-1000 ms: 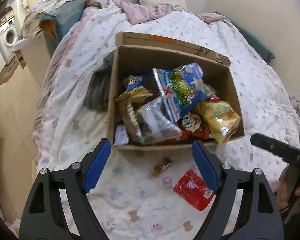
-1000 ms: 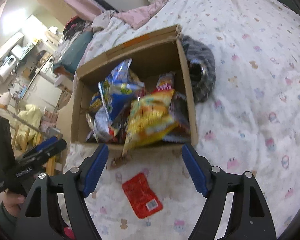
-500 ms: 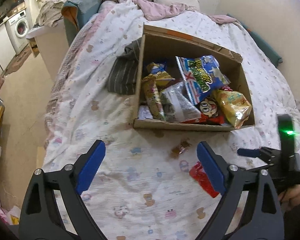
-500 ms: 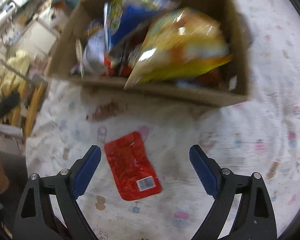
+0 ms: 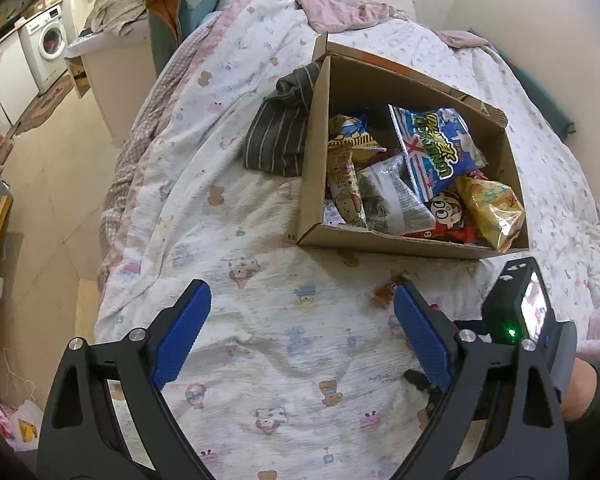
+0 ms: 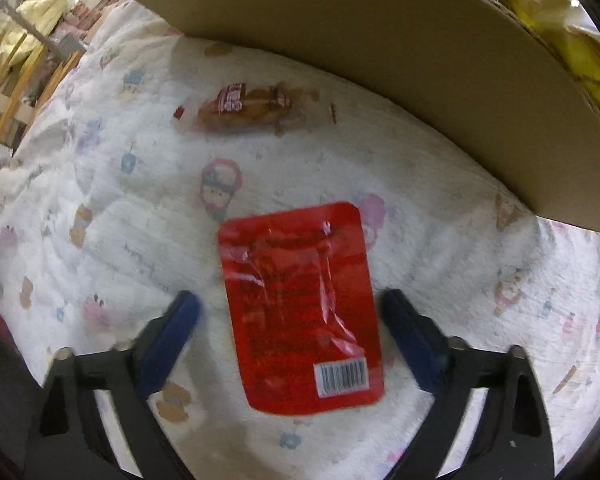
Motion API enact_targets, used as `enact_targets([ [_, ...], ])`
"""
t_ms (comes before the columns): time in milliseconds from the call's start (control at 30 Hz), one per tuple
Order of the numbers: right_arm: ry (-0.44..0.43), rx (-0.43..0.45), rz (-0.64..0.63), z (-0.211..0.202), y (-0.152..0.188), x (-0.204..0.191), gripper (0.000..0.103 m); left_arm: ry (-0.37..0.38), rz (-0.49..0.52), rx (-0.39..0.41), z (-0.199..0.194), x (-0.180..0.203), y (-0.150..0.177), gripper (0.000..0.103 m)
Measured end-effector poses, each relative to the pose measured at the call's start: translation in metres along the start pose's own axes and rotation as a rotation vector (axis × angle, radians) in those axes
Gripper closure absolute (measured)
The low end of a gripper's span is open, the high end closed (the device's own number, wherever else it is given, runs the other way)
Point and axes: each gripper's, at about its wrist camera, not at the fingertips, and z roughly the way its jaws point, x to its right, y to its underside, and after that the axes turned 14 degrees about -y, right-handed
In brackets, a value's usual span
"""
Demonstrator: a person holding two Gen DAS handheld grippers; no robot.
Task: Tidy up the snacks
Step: 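Grasp the red pouch with the right tool while the left tool grasps the small brown candy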
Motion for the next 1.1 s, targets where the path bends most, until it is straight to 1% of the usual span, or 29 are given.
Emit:
enact_targets([
  [33, -0.001, 0.001, 0.001, -0.002, 0.003, 0.000, 0.033, 0.001, 0.001, -0.003, 0.000, 0.001, -0.001, 0.012],
  [67, -0.009, 0.001, 0.004, -0.006, 0.006, 0.001, 0.038, 0.003, 0.002, -0.004, 0.001, 0.002, -0.002, 0.012],
  [100, -0.018, 0.006, 0.004, -0.009, 0.009, 0.002, 0.040, 0.002, 0.005, -0.005, 0.001, 0.004, -0.002, 0.012],
  [133, -0.028, 0.009, 0.001, -0.012, 0.012, 0.002, 0.045, -0.002, 0.013, -0.007, 0.002, 0.007, -0.003, 0.012],
  [233, -0.047, 0.040, 0.002, -0.021, 0.018, -0.001, 0.053, -0.009, 0.039, -0.016, 0.005, 0.016, -0.003, 0.012],
  [367, -0.114, 0.097, 0.036, -0.043, 0.028, 0.003, 0.056, -0.012, 0.071, -0.036, 0.010, 0.027, 0.000, 0.012],
  [467, -0.144, 0.142, 0.041, -0.057, 0.038, 0.005, 0.058, -0.018, 0.080, -0.057, 0.017, 0.034, 0.002, 0.012],
  [600, -0.158, 0.188, 0.065, -0.076, 0.051, 0.014, 0.058, -0.020, 0.104, -0.086, 0.026, 0.047, 0.004, 0.012],
  [733, -0.162, 0.239, 0.091, -0.098, 0.061, 0.029, 0.058, -0.009, 0.170, -0.126, 0.040, 0.074, 0.006, 0.012],
  [867, -0.176, 0.291, 0.132, -0.109, 0.067, 0.041, 0.058, 0.000, 0.284, -0.167, 0.059, 0.114, 0.006, 0.013],
  [900, -0.179, 0.301, 0.141, -0.112, 0.069, 0.043, 0.058, -0.004, 0.309, -0.172, 0.064, 0.122, 0.006, 0.014],
  [967, -0.182, 0.316, 0.159, -0.115, 0.073, 0.048, 0.058, -0.009, 0.362, -0.182, 0.073, 0.138, 0.006, 0.019],
  [1067, -0.184, 0.336, 0.174, -0.121, 0.076, 0.054, 0.058, -0.013, 0.402, -0.190, 0.083, 0.154, 0.006, 0.029],
  [1100, -0.184, 0.343, 0.176, -0.122, 0.078, 0.056, 0.058, -0.017, 0.412, -0.189, 0.086, 0.158, 0.006, 0.030],
])
